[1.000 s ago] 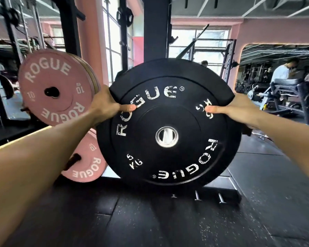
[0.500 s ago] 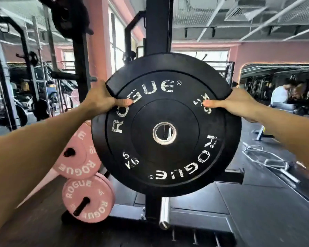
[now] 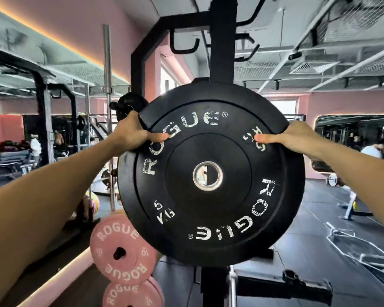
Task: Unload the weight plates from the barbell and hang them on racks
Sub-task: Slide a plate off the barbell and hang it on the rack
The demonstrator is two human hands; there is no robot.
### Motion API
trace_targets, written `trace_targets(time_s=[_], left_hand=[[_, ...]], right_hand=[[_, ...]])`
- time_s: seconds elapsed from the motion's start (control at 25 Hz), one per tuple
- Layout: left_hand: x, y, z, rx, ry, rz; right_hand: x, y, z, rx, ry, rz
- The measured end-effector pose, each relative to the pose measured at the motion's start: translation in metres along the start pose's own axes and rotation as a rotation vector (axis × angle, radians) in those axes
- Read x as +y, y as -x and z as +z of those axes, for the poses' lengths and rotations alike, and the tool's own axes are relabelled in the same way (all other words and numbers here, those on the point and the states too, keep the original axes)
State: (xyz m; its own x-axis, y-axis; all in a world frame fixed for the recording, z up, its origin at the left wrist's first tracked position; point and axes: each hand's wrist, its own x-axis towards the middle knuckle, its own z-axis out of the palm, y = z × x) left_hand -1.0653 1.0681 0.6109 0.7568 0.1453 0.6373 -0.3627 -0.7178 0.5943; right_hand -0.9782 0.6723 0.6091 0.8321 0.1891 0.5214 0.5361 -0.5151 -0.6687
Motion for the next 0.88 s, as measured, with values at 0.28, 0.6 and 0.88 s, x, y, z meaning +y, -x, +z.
trace_targets(time_s=[0.28, 0.6, 0.88], left_hand=[[-0.036, -0.027, -0.065, 0.053, -0.075, -0.003], [-0.127, -0.043, -0.154, 0.100, -0.016, -0.077], [-0.259, -0.067, -0.253, 0.011, 0.041, -0.066]], right_hand=[[-0.049, -0.054, 0.061, -0.017, 0.004, -0.014], [-0.126, -0.084, 0.168, -0.048, -0.031, -0.089], [-0.193, -0.091, 0.311, 0.020, 0.044, -0.021]])
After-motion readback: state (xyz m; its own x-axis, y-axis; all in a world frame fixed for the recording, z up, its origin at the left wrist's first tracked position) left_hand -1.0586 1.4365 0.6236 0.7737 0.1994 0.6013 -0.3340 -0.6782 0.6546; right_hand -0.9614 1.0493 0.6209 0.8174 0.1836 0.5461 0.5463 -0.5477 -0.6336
